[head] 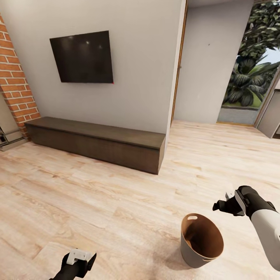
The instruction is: Put the three can of soda from the living room inside the tash can in the kitchen.
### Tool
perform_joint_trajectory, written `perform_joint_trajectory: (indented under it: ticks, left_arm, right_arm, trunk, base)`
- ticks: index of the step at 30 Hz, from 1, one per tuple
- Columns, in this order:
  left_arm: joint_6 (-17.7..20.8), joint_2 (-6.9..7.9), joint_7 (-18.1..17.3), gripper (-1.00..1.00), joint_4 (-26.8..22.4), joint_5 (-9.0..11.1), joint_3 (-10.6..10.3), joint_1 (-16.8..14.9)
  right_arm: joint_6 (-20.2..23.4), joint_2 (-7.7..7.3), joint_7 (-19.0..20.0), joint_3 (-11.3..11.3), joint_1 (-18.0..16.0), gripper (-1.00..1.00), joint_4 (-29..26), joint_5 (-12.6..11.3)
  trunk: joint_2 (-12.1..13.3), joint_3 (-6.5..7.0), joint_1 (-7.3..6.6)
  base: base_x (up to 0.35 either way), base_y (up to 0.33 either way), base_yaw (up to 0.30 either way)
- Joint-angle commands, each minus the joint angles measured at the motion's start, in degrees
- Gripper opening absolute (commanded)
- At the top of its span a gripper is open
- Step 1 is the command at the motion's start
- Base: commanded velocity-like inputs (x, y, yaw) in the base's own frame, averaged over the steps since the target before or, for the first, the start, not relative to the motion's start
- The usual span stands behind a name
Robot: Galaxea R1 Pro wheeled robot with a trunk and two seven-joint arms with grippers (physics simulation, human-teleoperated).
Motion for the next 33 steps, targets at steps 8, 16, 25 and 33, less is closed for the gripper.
perform_joint_trajectory:
  ticks: [8,16,25,33]
  left_arm:
    - [-0.01,0.0,0.07,1.0,0.0,0.0,-0.02,-0.01]
    - [-0.02,0.0,0.05,1.0,0.0,0.0,-0.02,0.02]
    - [-0.02,0.0,0.01,1.0,-0.06,0.0,-0.02,0.07]
    - [-0.02,0.0,0.03,1.0,-0.01,0.0,-0.02,0.08]
  right_arm:
    - [-0.14,-0.06,0.0,-0.05,0.06,1.0,0.0,-0.01]
    - [-1.57,-0.03,-0.03,-0.06,0.05,1.0,0.16,0.03]
    - [-1.85,-0.06,-0.07,-0.06,0.08,1.0,0.25,0.07]
    - [-1.88,-0.04,-0.08,-0.06,0.08,1.0,0.26,0.08]
  trunk:
    - [-2.06,-1.57,1.18]
    - [-2.17,-3.34,1.39]
    - [-2.29,-5.33,1.62]
    - [-2.39,-7.11,1.83]
  base:
    - [0.0,0.0,0.0]
    - [0.0,0.0,0.0]
    - [0.0,0.0,0.0]
    - [0.0,0.0,0.0]
